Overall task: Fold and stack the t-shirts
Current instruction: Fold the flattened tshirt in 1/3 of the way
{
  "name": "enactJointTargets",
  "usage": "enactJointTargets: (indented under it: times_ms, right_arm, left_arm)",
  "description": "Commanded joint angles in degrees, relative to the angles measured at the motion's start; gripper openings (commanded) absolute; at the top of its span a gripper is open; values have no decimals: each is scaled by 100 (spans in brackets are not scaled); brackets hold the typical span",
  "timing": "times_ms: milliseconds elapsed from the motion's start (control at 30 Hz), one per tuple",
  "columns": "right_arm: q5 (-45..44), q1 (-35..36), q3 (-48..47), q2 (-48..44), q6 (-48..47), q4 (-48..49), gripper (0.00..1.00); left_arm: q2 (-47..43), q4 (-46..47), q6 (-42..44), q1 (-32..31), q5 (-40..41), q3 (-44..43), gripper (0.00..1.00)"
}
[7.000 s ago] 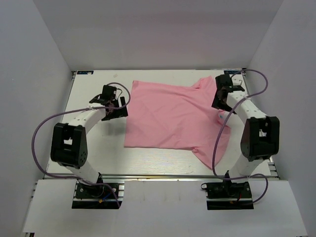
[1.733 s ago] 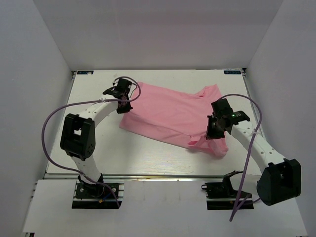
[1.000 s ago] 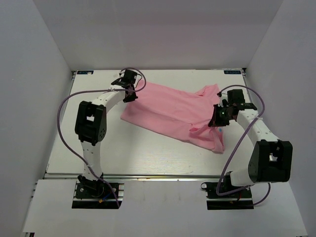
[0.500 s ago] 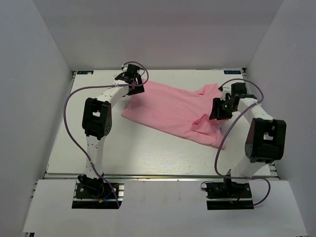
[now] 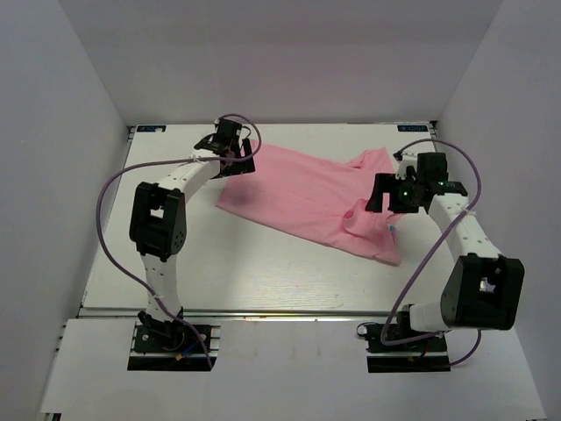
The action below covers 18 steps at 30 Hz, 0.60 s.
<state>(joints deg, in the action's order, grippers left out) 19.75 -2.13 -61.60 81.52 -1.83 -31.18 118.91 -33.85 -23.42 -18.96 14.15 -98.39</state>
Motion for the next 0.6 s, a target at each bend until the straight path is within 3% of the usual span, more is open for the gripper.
enactJointTargets:
  times_ms: [0,133,500,567]
  right_arm:
    - [127,448,560,-223,139,-55,90]
    - [-742,775,720,-373,278,146,90]
    - [-1622,1733,343,505,270,841,86]
    - [-1842,1839,298,707,340,964,80]
  left_arm:
    - [-807,579,22,-99,-957,784,100]
    - [-1002,1029,-40,-151,-1415,1726,100]
    - [-870,898,-207,-152,-1126,2130,100]
    - [-809,836,-207,-152,-985,2131,100]
